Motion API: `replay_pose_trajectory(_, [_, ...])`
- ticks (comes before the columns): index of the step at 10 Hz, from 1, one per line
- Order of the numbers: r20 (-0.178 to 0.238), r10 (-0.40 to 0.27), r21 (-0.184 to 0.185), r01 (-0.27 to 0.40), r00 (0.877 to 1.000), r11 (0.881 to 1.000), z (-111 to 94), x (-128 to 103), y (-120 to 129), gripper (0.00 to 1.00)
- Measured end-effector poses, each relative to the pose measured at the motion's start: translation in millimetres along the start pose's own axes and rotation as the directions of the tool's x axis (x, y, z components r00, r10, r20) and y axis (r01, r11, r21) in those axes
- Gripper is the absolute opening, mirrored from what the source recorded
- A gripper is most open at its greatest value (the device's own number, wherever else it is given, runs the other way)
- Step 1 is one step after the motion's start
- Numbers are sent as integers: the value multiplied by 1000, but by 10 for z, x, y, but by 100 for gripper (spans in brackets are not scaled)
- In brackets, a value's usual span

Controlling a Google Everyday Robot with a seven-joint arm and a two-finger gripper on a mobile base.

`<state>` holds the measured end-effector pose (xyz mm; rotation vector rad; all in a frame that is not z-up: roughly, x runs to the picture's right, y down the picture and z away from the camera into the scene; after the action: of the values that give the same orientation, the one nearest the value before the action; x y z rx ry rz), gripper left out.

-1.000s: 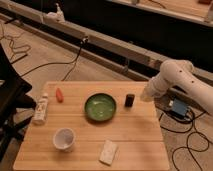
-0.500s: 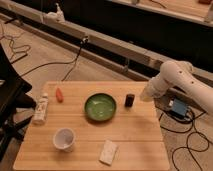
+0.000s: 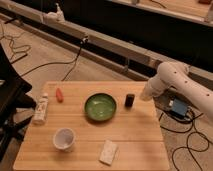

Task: Knock the eraser over

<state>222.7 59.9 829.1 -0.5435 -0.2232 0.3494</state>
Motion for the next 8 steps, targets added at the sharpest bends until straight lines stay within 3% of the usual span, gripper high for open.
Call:
replay_pose_trajectory(5, [52, -3, -31, 5, 999, 1000, 368, -253, -112, 0])
replay_pose_trajectory(6, [73, -8, -33, 11, 997, 999, 384, -336, -131, 0])
replay_pose_trajectory(8, [157, -14, -34, 20, 987, 999, 362, -612, -175, 0])
